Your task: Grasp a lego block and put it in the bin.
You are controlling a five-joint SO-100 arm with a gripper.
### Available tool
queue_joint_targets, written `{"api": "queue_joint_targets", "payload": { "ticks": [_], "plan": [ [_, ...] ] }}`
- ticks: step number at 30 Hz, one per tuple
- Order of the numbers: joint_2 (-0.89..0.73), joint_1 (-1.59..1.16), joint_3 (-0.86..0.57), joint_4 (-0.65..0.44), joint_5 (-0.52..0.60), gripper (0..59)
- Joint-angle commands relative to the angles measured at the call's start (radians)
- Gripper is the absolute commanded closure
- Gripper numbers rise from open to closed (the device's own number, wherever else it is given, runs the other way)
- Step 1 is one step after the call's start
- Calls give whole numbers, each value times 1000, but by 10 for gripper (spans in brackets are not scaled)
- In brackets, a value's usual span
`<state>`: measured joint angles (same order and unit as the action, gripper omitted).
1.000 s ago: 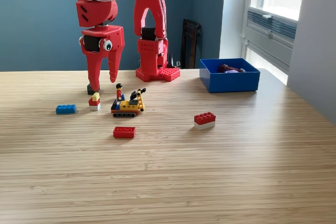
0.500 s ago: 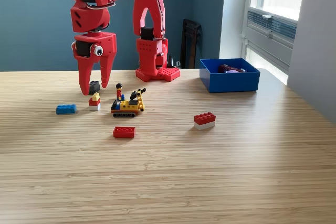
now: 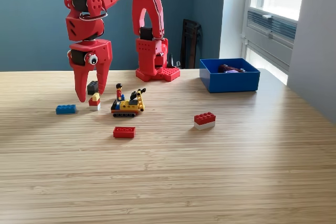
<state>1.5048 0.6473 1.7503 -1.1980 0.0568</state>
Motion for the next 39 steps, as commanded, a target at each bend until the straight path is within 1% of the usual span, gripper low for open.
{"api": "queue_joint_targets", "payload": {
  "ticks": [1, 14, 19, 21, 22, 24, 25, 26, 30, 34, 39],
  "plan": [
    [-3, 5, -37, 9, 2, 359],
    [-74, 9, -49, 54, 12, 385],
    [-117, 11, -63, 55, 37, 407],
    [-127, 14, -72, 52, 48, 438],
    [-129, 15, -75, 52, 52, 469],
    [-130, 15, -77, 52, 61, 550],
    [-130, 15, -77, 52, 66, 577],
    [-130, 15, -77, 52, 69, 585],
    [-130, 12, -78, 48, 71, 585],
    [-130, 12, -118, 2, 71, 585],
    [-121, 15, -250, -130, 69, 585]
  ]
}}
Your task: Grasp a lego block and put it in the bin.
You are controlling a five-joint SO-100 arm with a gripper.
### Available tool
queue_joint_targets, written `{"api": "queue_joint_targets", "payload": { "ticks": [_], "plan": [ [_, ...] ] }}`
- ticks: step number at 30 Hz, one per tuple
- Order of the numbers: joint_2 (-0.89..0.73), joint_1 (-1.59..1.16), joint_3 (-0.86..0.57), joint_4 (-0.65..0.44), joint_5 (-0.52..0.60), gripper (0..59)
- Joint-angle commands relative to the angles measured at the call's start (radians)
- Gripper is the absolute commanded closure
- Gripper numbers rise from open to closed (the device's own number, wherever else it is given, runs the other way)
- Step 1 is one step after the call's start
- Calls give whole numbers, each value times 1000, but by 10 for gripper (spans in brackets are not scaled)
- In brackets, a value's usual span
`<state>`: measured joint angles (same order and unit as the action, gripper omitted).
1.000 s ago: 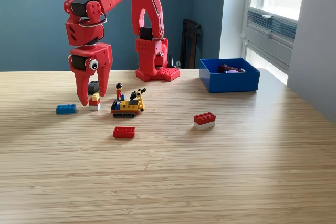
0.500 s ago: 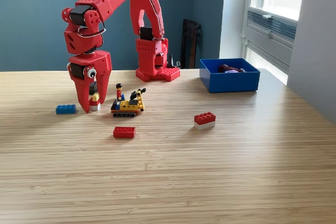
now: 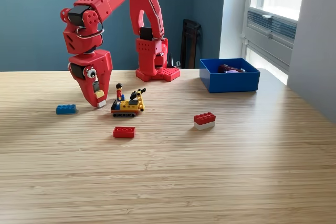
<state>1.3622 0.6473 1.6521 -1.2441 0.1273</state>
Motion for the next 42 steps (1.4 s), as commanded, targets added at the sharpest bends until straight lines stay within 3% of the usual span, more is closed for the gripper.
{"api": "queue_joint_targets", "payload": {
  "ticks": [1, 13, 17, 30, 42],
  "plan": [
    [25, 9, -178, -109, -3, 585],
    [29, -230, -572, -469, 2, 586],
    [31, -385, -670, -538, 20, 586],
    [38, -989, -541, -545, 143, 586],
    [183, -1618, -354, -545, 267, 586]
  ]
}}
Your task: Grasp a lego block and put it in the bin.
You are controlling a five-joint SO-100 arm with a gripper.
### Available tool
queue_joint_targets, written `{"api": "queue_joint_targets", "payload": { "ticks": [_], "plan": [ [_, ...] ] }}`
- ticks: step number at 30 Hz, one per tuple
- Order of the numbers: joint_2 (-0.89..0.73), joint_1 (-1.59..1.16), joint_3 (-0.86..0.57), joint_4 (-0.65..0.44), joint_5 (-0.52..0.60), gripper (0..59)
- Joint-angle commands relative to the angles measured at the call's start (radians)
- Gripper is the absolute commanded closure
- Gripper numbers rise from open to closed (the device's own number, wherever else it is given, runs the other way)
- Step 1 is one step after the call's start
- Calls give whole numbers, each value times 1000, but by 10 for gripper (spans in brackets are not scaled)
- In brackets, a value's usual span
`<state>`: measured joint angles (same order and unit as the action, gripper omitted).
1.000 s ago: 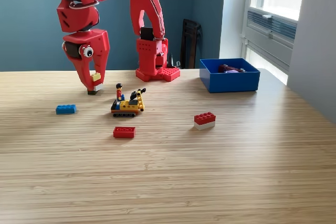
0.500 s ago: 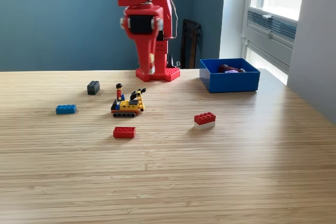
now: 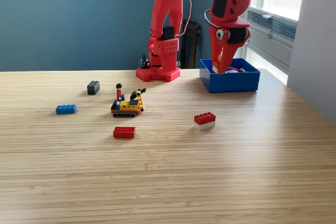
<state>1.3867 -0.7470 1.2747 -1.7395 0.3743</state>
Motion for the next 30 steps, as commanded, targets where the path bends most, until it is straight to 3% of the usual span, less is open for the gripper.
{"api": "queue_joint_targets", "payload": {
  "ticks": [1, 13, 15, 17, 19, 30],
  "plan": [
    [167, -258, 34, -49, 15, 586],
    [198, -469, 87, -49, -35, 585],
    [198, -469, 77, -49, -38, 528],
    [198, -469, 74, -49, -40, 367],
    [198, -466, 66, -49, -40, 313],
    [198, -377, 0, -48, -37, 281]
  ]
}}
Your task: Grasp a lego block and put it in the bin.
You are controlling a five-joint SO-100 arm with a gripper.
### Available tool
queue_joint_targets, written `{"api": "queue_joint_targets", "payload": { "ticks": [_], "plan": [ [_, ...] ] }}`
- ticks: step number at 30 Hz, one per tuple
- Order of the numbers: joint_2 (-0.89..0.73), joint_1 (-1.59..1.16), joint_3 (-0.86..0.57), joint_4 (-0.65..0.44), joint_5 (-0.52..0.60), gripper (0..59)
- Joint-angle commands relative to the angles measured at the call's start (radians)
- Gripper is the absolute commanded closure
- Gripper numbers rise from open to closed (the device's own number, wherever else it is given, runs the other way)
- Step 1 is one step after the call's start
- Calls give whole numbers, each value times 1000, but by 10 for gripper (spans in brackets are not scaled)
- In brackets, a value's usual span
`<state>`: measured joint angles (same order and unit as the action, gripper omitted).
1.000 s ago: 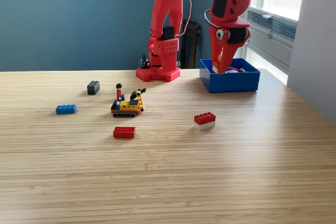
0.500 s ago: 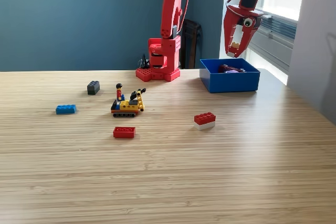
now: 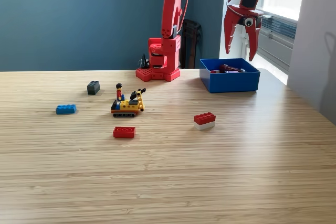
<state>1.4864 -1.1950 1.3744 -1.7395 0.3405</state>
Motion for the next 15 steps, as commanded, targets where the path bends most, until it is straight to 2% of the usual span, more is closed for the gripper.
{"api": "queue_joint_targets", "payload": {
  "ticks": [1, 8, 15],
  "plan": [
    [98, 104, -115, -48, -3, 278],
    [100, 509, -196, -48, -83, 284],
    [92, 997, -371, -44, -265, 272]
  ]
}}
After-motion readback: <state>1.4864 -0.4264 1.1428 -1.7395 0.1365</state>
